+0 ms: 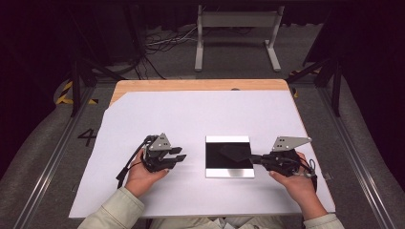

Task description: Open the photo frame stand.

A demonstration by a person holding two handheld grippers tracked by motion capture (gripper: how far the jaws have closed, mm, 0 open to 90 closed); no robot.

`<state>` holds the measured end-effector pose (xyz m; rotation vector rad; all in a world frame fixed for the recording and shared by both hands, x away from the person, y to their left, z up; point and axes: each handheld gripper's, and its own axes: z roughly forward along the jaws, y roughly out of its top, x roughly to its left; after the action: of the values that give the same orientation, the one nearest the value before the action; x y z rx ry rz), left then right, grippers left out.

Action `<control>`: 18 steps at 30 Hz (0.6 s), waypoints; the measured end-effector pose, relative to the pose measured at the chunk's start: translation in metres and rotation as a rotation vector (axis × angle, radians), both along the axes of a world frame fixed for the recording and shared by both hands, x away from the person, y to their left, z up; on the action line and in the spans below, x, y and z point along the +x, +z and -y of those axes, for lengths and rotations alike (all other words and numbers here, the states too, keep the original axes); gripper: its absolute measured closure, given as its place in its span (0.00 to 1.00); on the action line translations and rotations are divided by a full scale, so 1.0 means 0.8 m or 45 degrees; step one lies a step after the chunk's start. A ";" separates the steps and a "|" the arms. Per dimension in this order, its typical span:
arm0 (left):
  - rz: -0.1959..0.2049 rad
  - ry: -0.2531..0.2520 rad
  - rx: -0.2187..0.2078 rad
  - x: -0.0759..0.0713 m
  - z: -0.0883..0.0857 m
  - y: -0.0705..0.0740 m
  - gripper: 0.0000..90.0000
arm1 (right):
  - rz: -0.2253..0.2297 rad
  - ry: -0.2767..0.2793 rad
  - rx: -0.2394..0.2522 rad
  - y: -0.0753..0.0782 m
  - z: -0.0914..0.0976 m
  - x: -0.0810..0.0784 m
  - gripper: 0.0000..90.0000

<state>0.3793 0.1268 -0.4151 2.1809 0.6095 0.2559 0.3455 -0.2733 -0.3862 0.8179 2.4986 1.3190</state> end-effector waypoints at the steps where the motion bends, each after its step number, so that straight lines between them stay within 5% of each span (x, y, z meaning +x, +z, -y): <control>1: 0.000 0.000 0.000 0.000 0.000 0.000 0.73 | -0.006 0.001 -0.008 0.000 0.000 0.000 1.00; 10: 0.000 -0.001 -0.002 0.001 -0.001 0.000 0.73 | 0.003 0.016 -0.072 0.003 0.002 -0.002 1.00; 18: -0.002 0.003 -0.002 0.001 -0.002 0.000 0.73 | 0.002 0.002 -0.043 0.015 0.016 -0.005 0.92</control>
<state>0.3800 0.1282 -0.4151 2.1794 0.6127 0.2546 0.3418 -0.2861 -0.3743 0.8079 2.5136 1.2738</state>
